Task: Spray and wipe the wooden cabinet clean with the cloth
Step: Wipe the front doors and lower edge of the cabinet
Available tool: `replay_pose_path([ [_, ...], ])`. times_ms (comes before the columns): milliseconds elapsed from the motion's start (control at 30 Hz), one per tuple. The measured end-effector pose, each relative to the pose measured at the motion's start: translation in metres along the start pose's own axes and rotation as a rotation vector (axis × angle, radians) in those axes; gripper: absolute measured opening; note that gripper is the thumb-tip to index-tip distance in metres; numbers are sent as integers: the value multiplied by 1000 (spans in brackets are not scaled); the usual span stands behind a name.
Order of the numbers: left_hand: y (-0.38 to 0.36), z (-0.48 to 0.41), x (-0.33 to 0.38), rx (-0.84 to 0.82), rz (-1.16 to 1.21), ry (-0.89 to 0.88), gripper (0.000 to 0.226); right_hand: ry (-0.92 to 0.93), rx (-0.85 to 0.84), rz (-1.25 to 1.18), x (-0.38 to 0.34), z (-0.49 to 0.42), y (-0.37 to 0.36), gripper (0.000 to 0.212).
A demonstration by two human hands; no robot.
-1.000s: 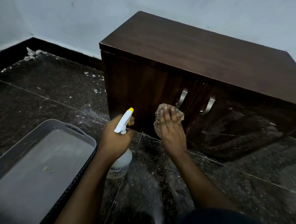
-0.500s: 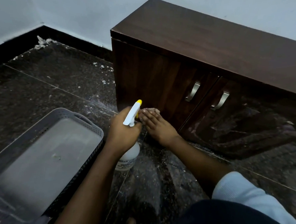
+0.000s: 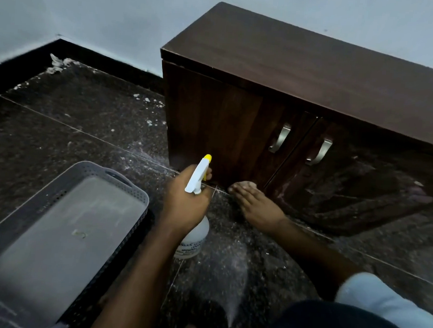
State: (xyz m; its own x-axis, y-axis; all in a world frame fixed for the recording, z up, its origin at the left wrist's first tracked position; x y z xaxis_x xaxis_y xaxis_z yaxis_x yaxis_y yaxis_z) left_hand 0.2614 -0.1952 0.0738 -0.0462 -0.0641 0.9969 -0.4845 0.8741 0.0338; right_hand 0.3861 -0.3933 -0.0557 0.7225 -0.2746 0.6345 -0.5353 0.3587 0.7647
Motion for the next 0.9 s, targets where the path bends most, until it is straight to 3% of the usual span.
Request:
replay_pose_path([
  [67, -7, 1, 2, -20, 7, -16, 52, 1, 30, -27, -11, -37, 13, 55],
  [133, -11, 2, 5, -56, 12, -39, 58, 58, -138, -22, -25, -73, 22, 56],
  [200, -10, 4, 5, -75, -25, -64, 61, 82, -188, -59, -33, -92, 25, 59],
  [333, -10, 6, -3, -83, -62, -48, 53, 42, 10, -32, -19, -66, 33, 57],
  [433, -12, 5, -10, -76, -31, 15, 42, -15, -66, -32, -17, -17, 9, 56],
  [500, -17, 7, -12, -94, -18, 32, 47, -117, 9, -44, -12, 21, -5, 56],
  [633, -23, 4, -2, -128, 0, 28, 45, -135, 30, 14, 20, 46, 0, 59],
  [833, -29, 10, 6, -174, 46, 53, 46, -484, 223, -96, 45, 40, 28, 67],
  [900, -29, 16, 8, -194, 29, 35, 35, -494, 213, -167, 20, 45, 27, 66],
])
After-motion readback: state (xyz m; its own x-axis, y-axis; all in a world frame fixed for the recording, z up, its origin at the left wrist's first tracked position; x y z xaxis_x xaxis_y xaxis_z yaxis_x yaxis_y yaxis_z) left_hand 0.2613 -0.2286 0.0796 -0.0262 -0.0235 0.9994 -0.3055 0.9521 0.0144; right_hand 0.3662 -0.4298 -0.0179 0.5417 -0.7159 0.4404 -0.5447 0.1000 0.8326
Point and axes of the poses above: each hand's wrist, its own z-axis away from the middle knuckle, its own y-axis out of the back of the hand, x = y × z, the point moved 3 cm from there along -z, towards the middle knuckle, and after that the axes turned 12 degrees about z, right-handed, at the moved point
